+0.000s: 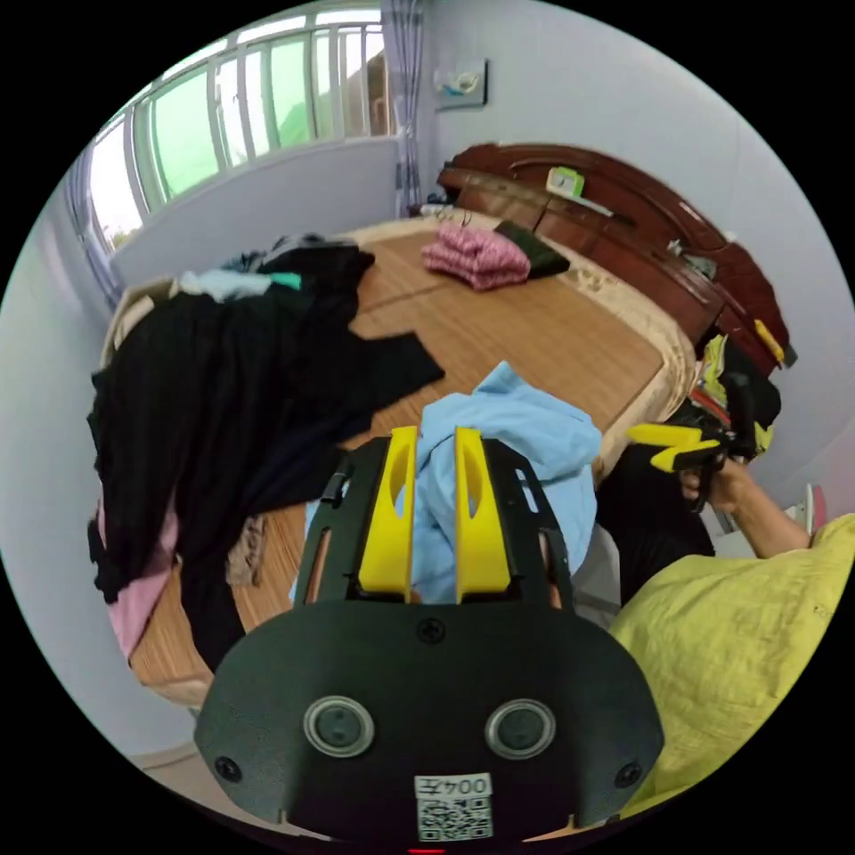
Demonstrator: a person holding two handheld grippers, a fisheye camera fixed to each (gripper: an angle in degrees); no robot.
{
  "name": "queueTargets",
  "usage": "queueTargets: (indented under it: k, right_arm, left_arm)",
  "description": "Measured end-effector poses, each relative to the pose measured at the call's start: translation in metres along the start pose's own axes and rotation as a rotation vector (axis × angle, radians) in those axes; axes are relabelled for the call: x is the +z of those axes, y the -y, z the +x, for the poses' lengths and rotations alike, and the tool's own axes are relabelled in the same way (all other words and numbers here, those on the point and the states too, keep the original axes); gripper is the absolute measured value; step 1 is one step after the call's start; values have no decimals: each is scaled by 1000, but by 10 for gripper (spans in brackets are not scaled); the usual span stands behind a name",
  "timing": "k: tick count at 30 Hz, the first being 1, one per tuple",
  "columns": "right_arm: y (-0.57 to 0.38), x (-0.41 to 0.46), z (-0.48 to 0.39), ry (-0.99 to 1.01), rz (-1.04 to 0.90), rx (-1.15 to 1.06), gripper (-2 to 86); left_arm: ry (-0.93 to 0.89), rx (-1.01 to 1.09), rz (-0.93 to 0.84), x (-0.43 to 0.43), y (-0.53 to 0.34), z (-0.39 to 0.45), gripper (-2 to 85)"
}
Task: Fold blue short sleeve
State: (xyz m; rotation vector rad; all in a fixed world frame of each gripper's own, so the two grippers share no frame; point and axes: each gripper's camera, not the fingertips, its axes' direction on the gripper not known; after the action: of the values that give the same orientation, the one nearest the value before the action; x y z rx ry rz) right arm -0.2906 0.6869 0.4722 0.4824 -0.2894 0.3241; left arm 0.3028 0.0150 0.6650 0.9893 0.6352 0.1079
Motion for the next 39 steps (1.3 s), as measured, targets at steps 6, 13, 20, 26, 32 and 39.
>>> queueTargets:
  k: [6, 13, 20, 26, 32, 39]
  right_arm:
    - [5, 55, 5, -78, -108, -13, 194]
    - [59, 144, -24, -82, -270, -108, 179]
    - [111, 211, -82, -91, -230, -221, 185]
    - [120, 286, -141, -384, -419, -469, 188]
    - [144, 270, -136, -473, -363, -428, 14]
    - [172, 112, -54, -452, -145, -223, 8]
  left_arm:
    - [-217, -161, -47, 54, -93, -34, 133]
    - [-266, -276, 5, 59, -161, -48, 131]
    - [-311, -369, 49, 61, -197, -56, 130]
    - [-308, -427, 39, 68, -225, -61, 126]
    - [-301, -470, 68, 62, -239, -64, 122]
    - [-286, -439, 77, 60, -229, -56, 122]
